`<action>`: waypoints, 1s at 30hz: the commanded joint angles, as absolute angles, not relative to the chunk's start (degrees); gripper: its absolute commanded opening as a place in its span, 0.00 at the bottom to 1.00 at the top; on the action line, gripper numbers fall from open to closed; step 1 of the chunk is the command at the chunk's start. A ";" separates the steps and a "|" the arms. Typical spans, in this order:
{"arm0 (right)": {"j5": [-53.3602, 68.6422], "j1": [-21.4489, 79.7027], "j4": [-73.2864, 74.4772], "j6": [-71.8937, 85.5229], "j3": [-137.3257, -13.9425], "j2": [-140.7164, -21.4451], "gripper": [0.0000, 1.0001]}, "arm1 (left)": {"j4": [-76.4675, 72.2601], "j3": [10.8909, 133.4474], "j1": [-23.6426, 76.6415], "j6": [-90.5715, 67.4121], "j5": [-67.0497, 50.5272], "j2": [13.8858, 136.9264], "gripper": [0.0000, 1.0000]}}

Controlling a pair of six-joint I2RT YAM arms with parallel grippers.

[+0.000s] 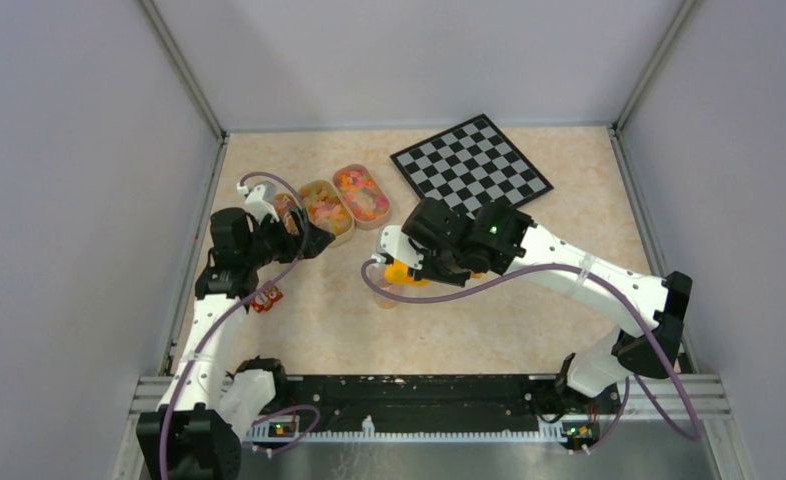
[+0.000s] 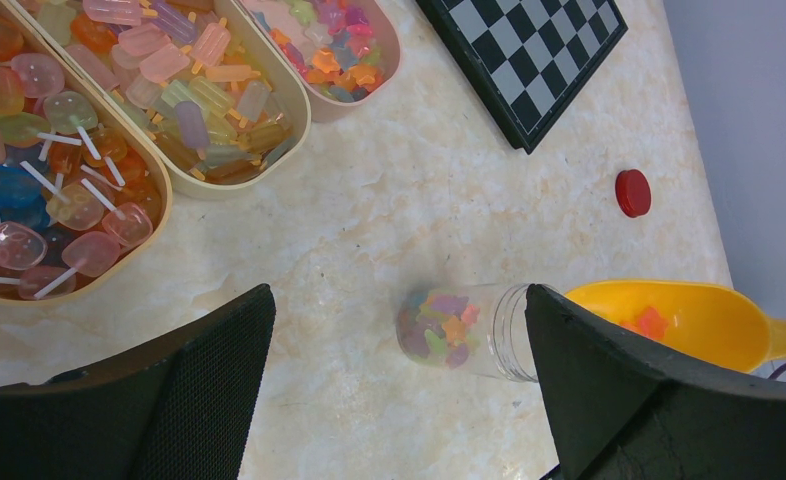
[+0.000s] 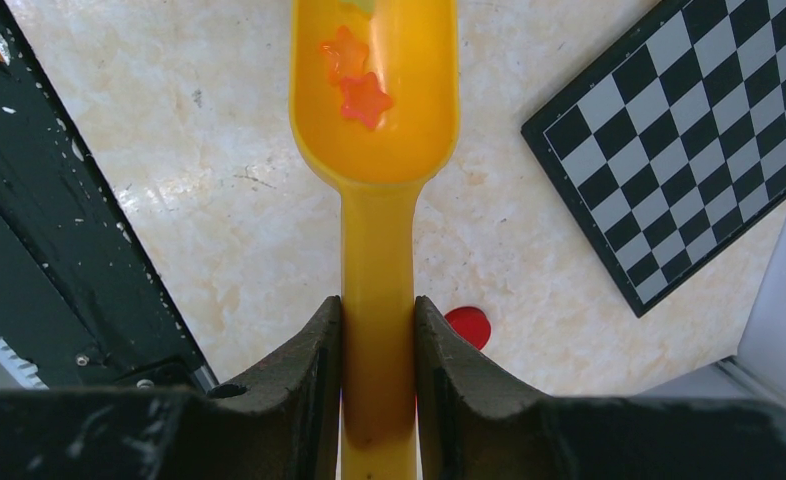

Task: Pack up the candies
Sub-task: Place the fake candies in the packing bottle.

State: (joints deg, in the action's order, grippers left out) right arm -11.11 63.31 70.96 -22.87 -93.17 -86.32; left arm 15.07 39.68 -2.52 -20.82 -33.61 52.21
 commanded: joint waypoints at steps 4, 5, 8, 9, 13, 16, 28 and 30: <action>-12.04 64.38 71.35 -22.71 -96.26 -85.49 0.00 | 13.65 39.35 -2.29 -19.95 -34.80 51.01 0.99; -12.04 64.45 71.51 -22.72 -96.36 -85.44 0.00 | 13.66 39.34 -2.26 -19.95 -34.73 50.98 0.99; -12.12 64.58 72.01 -22.66 -96.42 -85.56 0.00 | 13.66 39.29 -2.29 -19.95 -34.72 50.86 0.99; -12.15 64.64 72.13 -22.63 -96.42 -85.61 0.00 | 13.69 39.31 -2.31 -19.95 -34.72 50.85 0.99; -12.12 64.86 72.25 -22.57 -96.07 -86.02 0.00 | 13.66 39.32 -2.29 -19.95 -34.67 50.80 0.99; -12.46 64.95 72.22 -22.56 -96.13 -86.23 0.00 | 13.68 39.21 -2.29 -19.95 -34.66 50.74 0.99; -13.62 65.12 72.13 -22.80 -96.90 -86.14 0.00 | 13.75 39.20 -2.29 -19.95 -34.63 50.67 0.99; -13.58 65.13 72.16 -22.85 -96.77 -86.06 0.00 | 13.75 39.20 -2.30 -19.95 -34.65 50.65 0.99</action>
State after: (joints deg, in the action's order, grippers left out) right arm -12.56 64.14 72.51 -22.90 -93.97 -86.46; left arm 15.07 39.68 -2.52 -20.82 -33.61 51.83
